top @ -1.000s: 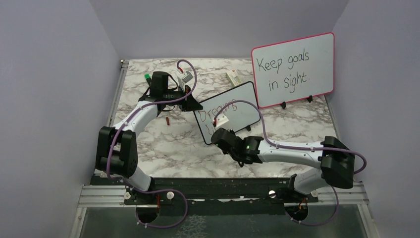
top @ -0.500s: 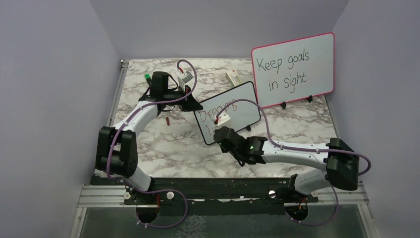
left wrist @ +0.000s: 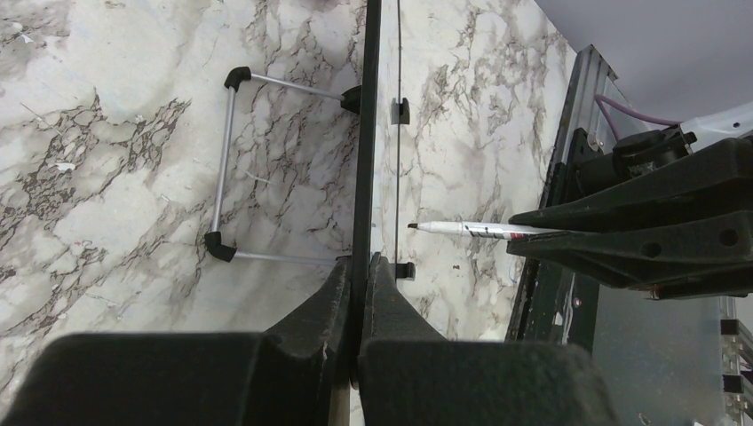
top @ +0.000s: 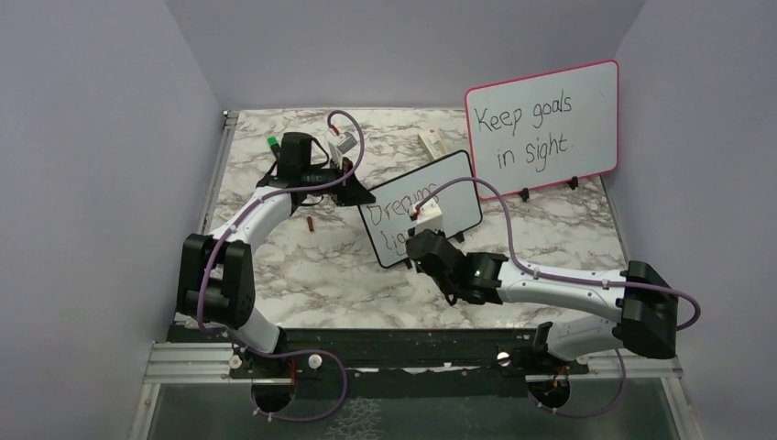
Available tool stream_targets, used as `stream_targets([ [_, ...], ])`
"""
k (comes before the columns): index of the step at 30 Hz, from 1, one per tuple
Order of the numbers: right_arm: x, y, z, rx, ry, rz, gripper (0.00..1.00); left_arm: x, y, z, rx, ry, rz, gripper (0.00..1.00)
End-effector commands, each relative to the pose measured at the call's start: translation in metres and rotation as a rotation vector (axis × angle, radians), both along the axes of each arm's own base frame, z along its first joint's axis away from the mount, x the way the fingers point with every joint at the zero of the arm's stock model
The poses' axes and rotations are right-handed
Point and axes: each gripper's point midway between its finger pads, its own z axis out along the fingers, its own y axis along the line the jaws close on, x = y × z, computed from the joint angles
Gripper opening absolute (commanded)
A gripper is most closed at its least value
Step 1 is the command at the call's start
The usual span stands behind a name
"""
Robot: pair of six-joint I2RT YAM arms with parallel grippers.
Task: Write a sentence on the whiteboard
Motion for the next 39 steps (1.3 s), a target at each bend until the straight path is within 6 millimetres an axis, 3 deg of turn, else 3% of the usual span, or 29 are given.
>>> stream_targets([
  [1, 0.011, -0.006, 0.013, 0.042, -0.054, -0.067, 0.01, -0.011, 0.014, -0.078, 0.21, 0.156, 0.076, 0.0],
  [24, 0.028, 0.006, 0.017, 0.046, -0.083, -0.057, 0.01, -0.011, 0.014, -0.079, 0.214, 0.158, 0.077, 0.0],
  [39, 0.008, -0.007, -0.023, -0.013, 0.06, -0.052, 0.0, -0.01, 0.015, -0.078, 0.215, 0.156, 0.079, 0.0],
])
